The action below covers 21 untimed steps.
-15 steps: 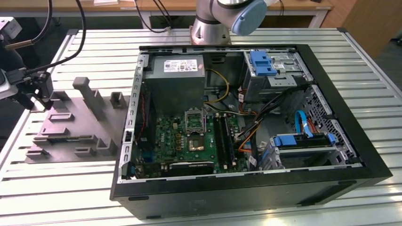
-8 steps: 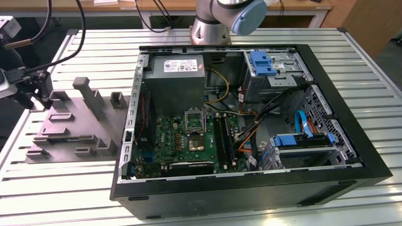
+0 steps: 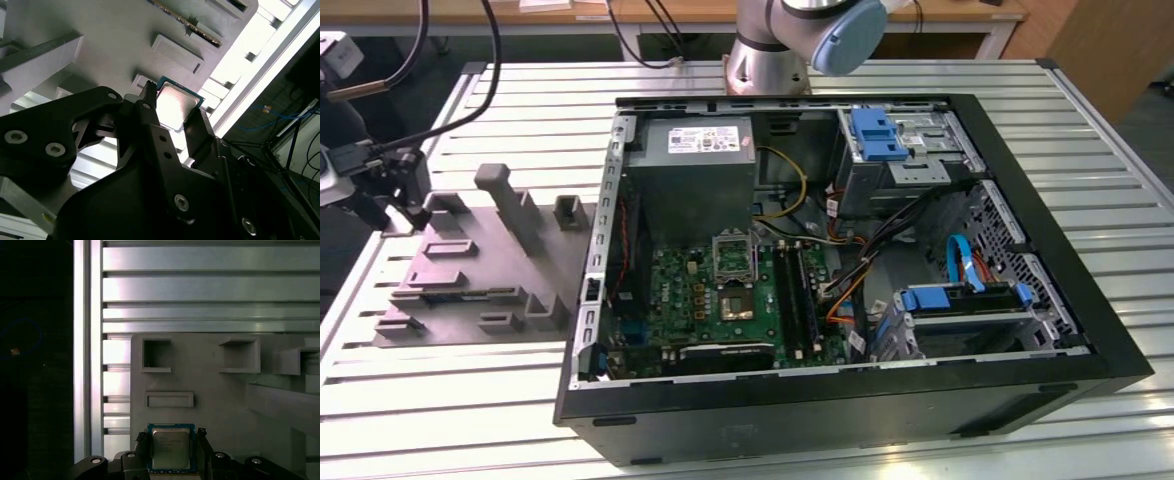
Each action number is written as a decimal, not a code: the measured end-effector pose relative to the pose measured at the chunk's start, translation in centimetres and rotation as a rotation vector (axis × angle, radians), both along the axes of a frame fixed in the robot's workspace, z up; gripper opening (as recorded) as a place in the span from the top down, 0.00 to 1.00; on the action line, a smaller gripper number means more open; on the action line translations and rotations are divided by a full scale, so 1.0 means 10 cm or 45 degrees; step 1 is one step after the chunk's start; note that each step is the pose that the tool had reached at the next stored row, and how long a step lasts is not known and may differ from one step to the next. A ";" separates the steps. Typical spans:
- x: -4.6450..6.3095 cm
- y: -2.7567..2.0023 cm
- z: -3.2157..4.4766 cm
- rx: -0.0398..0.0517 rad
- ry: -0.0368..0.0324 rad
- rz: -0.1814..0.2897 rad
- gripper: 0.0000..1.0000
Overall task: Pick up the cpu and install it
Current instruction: 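Pick up the cpu and move it towards the insertion slot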
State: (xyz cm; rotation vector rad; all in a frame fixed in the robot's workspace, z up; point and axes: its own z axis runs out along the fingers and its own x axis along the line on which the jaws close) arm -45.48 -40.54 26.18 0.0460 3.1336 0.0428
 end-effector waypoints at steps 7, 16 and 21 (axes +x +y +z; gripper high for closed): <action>0.00 0.000 0.028 0.000 -0.0001 0.000 0.53; 0.00 0.000 0.069 0.000 -0.0002 0.000 0.53; 0.00 0.000 0.083 0.000 -0.0002 0.000 0.53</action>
